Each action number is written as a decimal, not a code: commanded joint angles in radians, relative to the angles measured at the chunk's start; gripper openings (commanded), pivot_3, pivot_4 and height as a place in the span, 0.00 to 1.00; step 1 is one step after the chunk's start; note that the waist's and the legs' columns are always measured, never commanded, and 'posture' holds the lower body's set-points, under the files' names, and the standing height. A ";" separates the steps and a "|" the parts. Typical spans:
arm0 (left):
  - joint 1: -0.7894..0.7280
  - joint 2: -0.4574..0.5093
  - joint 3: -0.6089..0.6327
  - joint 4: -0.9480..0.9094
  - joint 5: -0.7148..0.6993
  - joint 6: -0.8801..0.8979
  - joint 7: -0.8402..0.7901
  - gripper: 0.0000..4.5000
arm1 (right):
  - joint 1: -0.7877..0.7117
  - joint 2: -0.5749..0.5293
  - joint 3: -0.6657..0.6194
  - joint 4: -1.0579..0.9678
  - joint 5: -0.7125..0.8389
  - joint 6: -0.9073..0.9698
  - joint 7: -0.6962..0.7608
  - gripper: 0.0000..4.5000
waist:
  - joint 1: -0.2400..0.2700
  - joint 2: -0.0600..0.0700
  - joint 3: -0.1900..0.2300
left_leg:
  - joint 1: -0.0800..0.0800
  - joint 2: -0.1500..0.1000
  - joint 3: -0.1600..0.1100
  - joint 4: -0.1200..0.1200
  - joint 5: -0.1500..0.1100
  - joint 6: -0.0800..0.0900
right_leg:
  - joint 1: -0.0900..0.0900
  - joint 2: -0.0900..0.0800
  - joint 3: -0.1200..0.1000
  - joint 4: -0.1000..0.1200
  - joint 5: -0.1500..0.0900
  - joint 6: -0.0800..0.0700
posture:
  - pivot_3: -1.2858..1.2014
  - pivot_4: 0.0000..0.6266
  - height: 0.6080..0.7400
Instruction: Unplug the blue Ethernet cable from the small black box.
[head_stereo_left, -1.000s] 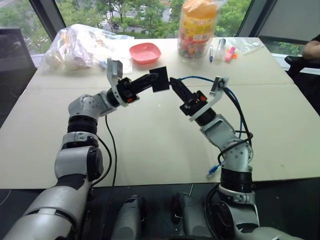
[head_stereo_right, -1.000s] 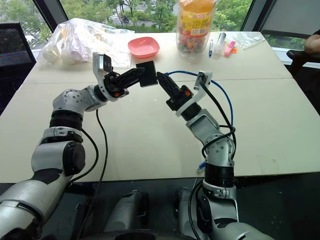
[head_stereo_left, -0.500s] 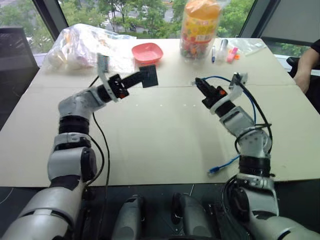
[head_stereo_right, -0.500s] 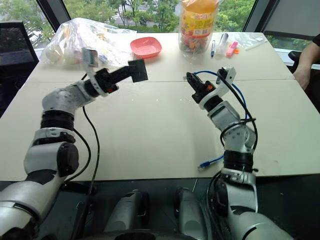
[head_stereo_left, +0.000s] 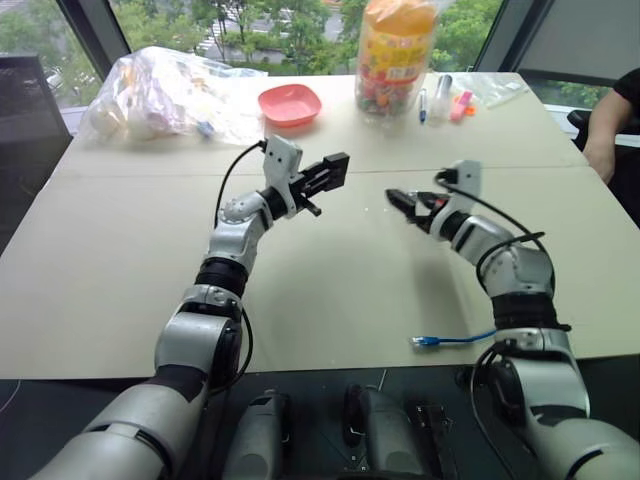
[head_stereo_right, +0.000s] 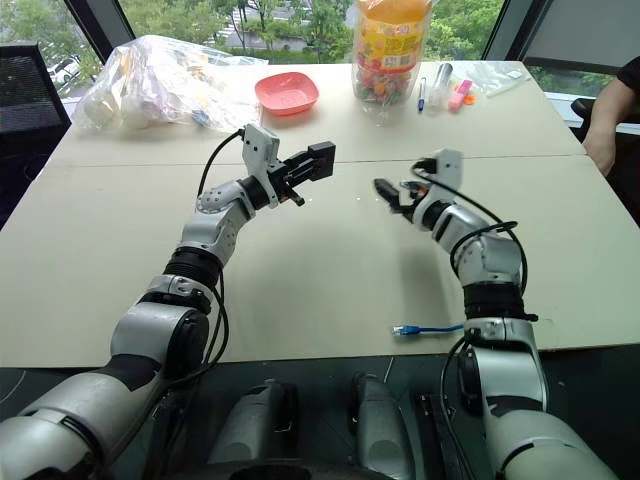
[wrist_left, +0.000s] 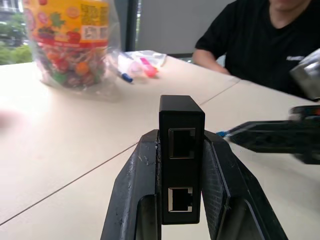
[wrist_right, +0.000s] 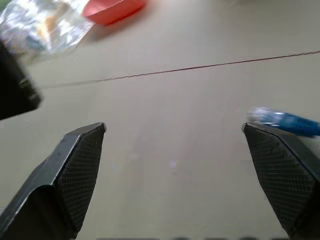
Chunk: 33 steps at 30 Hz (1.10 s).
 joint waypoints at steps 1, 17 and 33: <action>-0.042 -0.033 -0.001 0.078 0.023 -0.087 0.049 0.10 | 0.090 0.032 0.050 -0.221 0.027 0.043 0.022 0.99 | 0.005 0.000 0.000 | 0.000 0.000 0.000 0.000 0.000 0.000 | 0.000 0.000 0.000 0.000 0.000 0.000 | 0.52 0.24 1.00; 0.069 -0.008 -0.017 -0.018 0.024 -0.044 -0.038 0.99 | 0.179 0.019 -0.043 -0.317 0.006 0.016 0.021 1.00 | 0.000 0.000 0.000 | -0.002 0.000 0.000 0.003 0.000 0.000 | 0.000 -0.001 0.000 -0.002 0.003 0.001 | 0.52 0.24 1.00; 0.519 0.389 0.022 -1.067 -0.329 0.809 -0.169 0.99 | 0.397 -0.212 -0.083 -0.466 0.046 0.045 0.233 1.00 | 0.003 0.000 0.000 | 0.002 0.001 -0.001 0.003 -0.001 -0.001 | 0.003 0.000 0.001 -0.002 0.000 -0.003 | 0.52 0.24 1.00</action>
